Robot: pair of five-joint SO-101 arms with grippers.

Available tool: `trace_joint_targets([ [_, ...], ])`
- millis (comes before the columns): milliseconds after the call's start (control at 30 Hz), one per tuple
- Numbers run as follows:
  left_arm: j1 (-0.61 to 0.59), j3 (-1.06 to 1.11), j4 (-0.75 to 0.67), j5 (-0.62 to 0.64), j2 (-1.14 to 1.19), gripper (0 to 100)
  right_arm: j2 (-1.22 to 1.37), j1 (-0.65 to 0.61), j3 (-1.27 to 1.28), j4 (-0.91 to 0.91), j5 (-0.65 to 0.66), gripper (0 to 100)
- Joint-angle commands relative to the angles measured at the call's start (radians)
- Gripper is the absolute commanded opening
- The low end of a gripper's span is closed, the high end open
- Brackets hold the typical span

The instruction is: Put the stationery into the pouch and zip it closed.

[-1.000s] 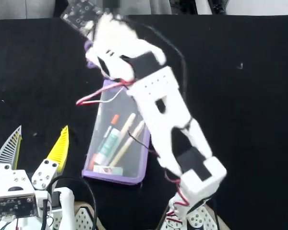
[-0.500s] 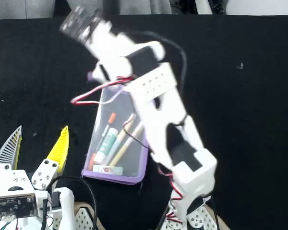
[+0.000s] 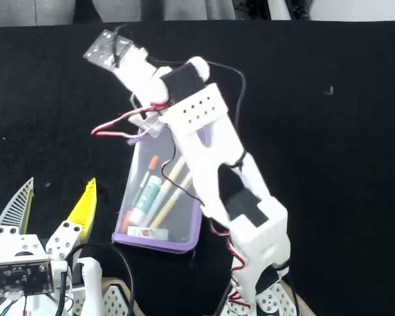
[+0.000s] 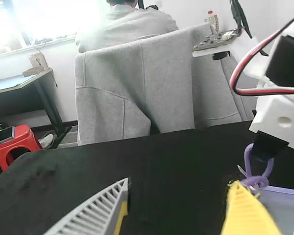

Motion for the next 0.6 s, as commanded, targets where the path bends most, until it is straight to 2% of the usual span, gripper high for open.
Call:
trace_joint_targets([
  [0,0.001,-0.033,0.003,0.006,0.005,31,-0.062,-0.009,-0.148,0.026,0.014,43.9],
  [100,-0.001,-0.030,0.003,0.008,0.005,31,-0.065,-0.008,-0.156,0.031,0.005,43.8],
  [233,0.001,-0.035,0.002,0.009,0.005,31,-0.012,-0.006,0.096,0.026,-0.018,43.8],
  [433,-0.002,-0.030,0.021,0.005,0.005,31,-0.016,0.091,0.097,0.029,-0.017,43.8],
  [567,-0.005,-0.030,0.018,0.003,0.005,31,-0.082,0.104,0.191,0.034,0.055,43.8],
])
